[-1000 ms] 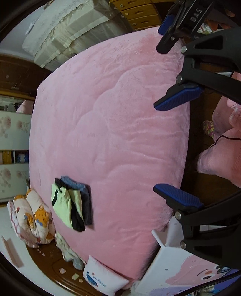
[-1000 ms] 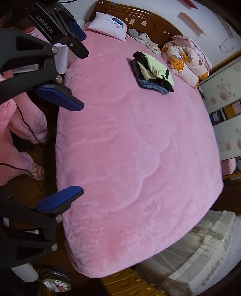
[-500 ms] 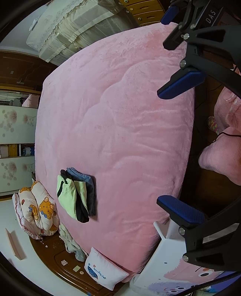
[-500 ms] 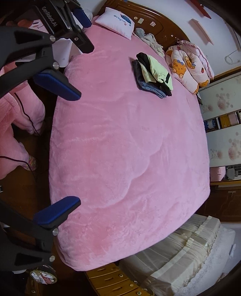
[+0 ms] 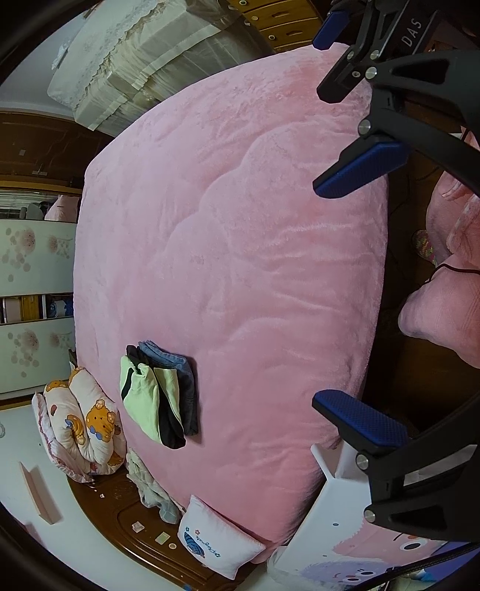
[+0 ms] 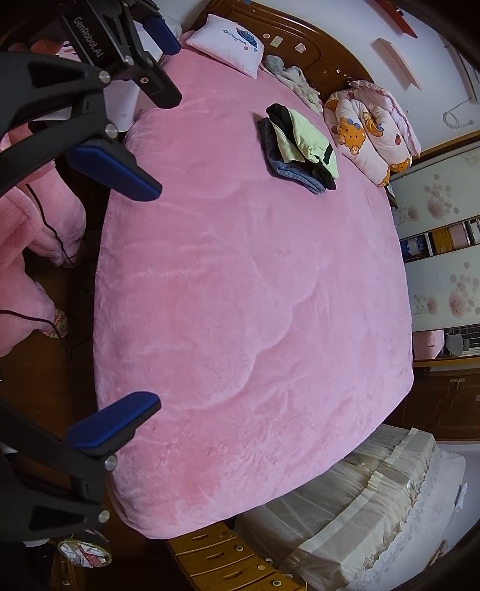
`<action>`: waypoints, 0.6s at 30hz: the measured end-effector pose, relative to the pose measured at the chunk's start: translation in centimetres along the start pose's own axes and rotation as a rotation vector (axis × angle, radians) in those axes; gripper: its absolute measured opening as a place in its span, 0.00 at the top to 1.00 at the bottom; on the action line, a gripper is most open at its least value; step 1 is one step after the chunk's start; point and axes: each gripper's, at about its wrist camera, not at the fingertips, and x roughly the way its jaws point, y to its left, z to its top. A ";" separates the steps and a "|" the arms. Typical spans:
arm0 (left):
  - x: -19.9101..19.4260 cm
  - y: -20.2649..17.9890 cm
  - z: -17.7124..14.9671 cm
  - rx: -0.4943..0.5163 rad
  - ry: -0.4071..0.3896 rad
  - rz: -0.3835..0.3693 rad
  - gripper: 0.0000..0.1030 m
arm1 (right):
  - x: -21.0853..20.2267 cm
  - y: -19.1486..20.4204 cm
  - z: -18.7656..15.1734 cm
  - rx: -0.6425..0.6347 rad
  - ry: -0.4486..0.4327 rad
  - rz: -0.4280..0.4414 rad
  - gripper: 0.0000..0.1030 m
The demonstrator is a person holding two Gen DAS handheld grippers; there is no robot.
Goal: Fold large clothes
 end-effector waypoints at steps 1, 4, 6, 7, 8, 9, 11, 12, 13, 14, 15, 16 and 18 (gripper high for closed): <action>0.0 -0.1 0.0 0.001 0.001 0.001 0.00 | 0.0 -0.1 0.0 0.002 0.001 0.002 0.00; 0.1 -0.3 0.1 0.004 0.003 0.002 0.00 | 0.0 -0.1 0.0 0.003 -0.001 0.000 0.00; 0.3 -0.5 0.1 0.011 0.007 0.003 0.00 | 0.1 -0.2 0.0 0.005 0.000 0.001 0.00; 0.3 -0.6 0.2 0.014 0.008 0.003 0.00 | 0.1 -0.3 0.1 0.007 0.002 0.001 0.00; 0.4 -0.6 0.3 0.017 0.009 0.002 0.00 | 0.2 -0.3 0.1 0.008 0.004 0.001 0.00; 0.4 -0.7 0.3 0.020 0.010 0.003 0.00 | 0.3 -0.4 0.1 0.009 0.006 0.003 0.00; 0.5 -0.8 0.5 0.025 0.012 0.003 0.00 | 0.3 -0.3 0.1 0.010 0.005 0.001 0.00; 0.6 -0.8 0.5 0.027 0.012 0.003 0.00 | 0.4 -0.4 0.1 0.012 0.007 0.002 0.00; 0.6 -0.9 0.6 0.029 0.012 0.004 0.00 | 0.4 -0.3 0.0 0.015 0.008 0.001 0.00; 0.6 -1.0 0.7 0.030 0.012 0.005 0.00 | 0.5 -0.3 0.0 0.017 0.009 0.002 0.00; 0.6 -1.0 0.7 0.032 0.013 0.005 0.00 | 0.5 -0.4 0.1 0.018 0.009 0.001 0.00; 0.7 -1.1 0.7 0.034 0.014 0.004 0.00 | 0.5 -0.4 0.1 0.018 0.009 0.000 0.00; 0.8 -1.2 0.8 0.040 0.018 0.002 0.00 | 0.7 -0.5 0.1 0.019 0.011 0.000 0.00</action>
